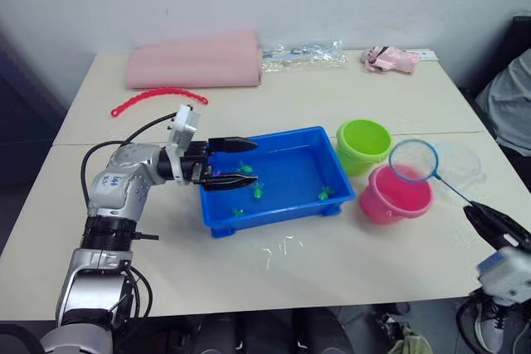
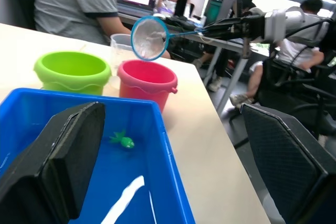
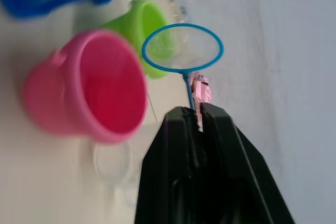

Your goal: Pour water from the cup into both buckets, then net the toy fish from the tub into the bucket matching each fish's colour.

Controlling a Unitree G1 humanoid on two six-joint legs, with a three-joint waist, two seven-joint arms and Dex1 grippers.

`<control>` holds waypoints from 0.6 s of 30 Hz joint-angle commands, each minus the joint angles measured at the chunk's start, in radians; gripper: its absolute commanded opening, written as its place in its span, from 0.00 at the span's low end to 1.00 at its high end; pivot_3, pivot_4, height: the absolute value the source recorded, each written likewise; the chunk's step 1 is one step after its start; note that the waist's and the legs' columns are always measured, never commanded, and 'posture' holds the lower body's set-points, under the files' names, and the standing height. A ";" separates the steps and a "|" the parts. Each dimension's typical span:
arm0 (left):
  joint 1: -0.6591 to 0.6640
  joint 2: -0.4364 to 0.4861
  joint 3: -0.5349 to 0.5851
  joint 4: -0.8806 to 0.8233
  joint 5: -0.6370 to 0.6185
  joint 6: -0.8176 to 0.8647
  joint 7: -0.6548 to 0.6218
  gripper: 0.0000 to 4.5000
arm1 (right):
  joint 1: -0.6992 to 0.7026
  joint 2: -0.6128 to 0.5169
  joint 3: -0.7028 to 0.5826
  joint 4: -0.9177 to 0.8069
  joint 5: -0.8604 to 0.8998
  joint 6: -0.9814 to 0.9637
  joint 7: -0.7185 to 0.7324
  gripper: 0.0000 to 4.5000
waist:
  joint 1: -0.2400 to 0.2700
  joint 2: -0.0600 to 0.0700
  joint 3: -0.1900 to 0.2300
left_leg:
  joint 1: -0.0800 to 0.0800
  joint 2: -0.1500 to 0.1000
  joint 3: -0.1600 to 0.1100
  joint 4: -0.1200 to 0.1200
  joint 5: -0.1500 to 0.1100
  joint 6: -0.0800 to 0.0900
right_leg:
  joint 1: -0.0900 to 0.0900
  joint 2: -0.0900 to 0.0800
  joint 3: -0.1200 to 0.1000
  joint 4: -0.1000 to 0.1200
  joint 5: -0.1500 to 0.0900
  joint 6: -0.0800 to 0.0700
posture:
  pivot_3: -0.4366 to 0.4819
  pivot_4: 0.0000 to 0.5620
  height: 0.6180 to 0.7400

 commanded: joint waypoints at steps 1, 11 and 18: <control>0.032 0.016 0.080 -0.056 -0.041 -0.017 0.039 0.99 | -0.058 -0.052 0.035 -0.100 0.347 0.190 0.107 0.00 | 0.001 0.000 0.000 | 0.000 0.000 0.000 0.000 0.000 0.000 | 0.000 0.000 0.000 0.000 0.000 0.000 | 0.48 0.27 1.00; 0.227 0.099 0.207 -0.183 -0.026 -0.091 0.124 0.99 | -0.551 -0.294 0.346 -0.174 0.886 0.855 0.136 0.00 | 0.005 0.000 0.000 | -0.001 -0.001 -0.003 0.000 -0.001 0.002 | 0.000 -0.012 0.000 -0.001 -0.001 -0.002 | 0.48 0.27 1.00; 0.429 0.221 0.312 -0.207 -0.023 -0.124 0.100 0.99 | -1.018 -0.261 0.743 -0.074 0.688 1.061 0.240 0.00 | 0.000 0.000 0.000 | -0.007 -0.003 -0.004 0.001 -0.003 0.004 | -0.003 -0.014 -0.004 -0.003 0.000 -0.001 | 0.48 0.27 1.00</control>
